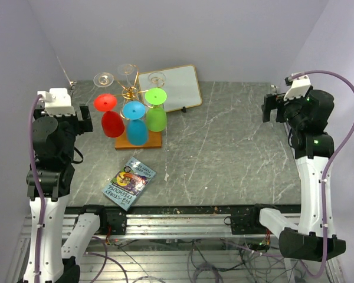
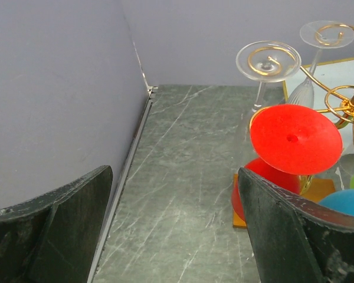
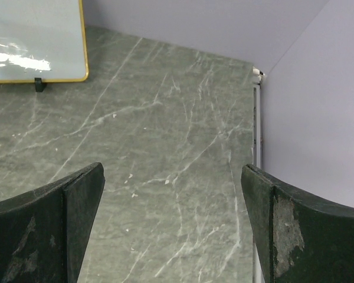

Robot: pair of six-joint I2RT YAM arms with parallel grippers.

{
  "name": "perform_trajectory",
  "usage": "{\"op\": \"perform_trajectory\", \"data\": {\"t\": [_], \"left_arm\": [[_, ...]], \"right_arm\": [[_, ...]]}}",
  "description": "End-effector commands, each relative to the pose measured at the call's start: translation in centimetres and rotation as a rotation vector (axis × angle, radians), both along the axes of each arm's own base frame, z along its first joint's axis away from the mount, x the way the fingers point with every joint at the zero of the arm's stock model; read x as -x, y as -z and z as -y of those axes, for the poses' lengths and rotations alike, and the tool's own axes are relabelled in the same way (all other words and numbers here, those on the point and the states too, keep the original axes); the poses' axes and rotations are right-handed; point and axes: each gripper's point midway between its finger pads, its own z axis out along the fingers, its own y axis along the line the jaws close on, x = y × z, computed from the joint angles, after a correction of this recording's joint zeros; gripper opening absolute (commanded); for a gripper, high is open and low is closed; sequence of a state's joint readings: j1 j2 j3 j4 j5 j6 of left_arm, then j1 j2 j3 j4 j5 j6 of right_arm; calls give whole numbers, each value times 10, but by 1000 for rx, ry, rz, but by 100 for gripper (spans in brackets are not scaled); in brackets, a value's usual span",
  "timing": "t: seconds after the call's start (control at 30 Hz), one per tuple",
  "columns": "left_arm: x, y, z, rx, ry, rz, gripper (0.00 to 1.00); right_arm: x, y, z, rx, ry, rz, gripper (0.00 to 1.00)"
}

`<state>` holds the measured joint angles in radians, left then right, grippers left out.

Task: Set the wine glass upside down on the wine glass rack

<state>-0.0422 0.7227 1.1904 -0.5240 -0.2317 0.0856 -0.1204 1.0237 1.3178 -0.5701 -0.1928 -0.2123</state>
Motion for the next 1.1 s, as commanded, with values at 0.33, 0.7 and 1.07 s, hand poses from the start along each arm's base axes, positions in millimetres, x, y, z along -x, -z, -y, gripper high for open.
{"op": "perform_trajectory", "data": {"t": [0.33,0.7,1.07], "left_arm": [[21,-17,-10,43,-54,53,97],[20,-9,-11,48,-55,43,97],[20,-4,-9,50,-42,35,97]], "right_arm": [[11,-15,1,-3,-12,42,100],[10,-10,-5,-19,-46,26,100],[11,-7,-7,-25,-62,18,100]]}}
